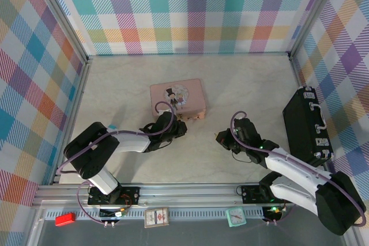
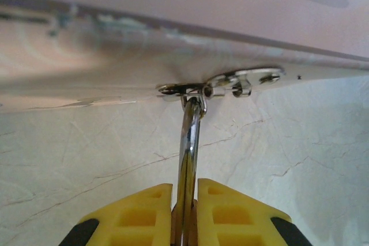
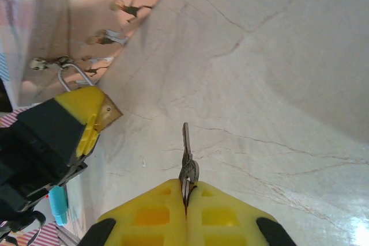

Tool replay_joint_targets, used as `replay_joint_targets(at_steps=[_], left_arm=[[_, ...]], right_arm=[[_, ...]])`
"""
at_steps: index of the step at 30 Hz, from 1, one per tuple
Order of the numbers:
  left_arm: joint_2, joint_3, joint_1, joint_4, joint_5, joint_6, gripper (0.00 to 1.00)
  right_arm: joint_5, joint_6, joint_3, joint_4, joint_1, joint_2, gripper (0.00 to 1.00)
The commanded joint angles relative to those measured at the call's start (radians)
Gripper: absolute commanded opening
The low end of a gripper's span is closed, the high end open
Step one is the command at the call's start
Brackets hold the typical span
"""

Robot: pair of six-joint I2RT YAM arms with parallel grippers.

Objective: Unlock the padlock with the key

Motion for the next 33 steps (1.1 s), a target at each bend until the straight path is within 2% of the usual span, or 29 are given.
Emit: replay_joint_targets(at_steps=[1,7,18,22,27,33], left_arm=[[0.03,-0.023,-0.014,0.117,-0.009,-0.078,0.0],[0.071,-0.032,-0.019,0.192,0.007,-0.133,0.0],[0.057,-0.022,-0.027,0.16,0.004,-0.149,0.0],[0.027,-0.03,-0.031,0.126,-0.023,-0.194,0.0],[-0.008,-0.051,-0.035,0.152,-0.037,-0.242,0.0],[-0.009,-0.096,-0.034,0.204,-0.046,-0.387,0.0]], right_arm=[[-0.039,0.083,-0.014,0.14,0.004,0.032,0.0],[-0.061,0.135,-0.048,0.256,0.014,0.115,0.0],[-0.053,0.179,-0.038,0.301,0.046,0.201,0.0],[-0.086,0.226,-0.049,0.388,0.063,0.282,0.0],[-0.162,0.304,-0.077,0.617,0.089,0.417,0.0],[-0.137,0.288,-0.067,0.635,0.11,0.426,0.0]])
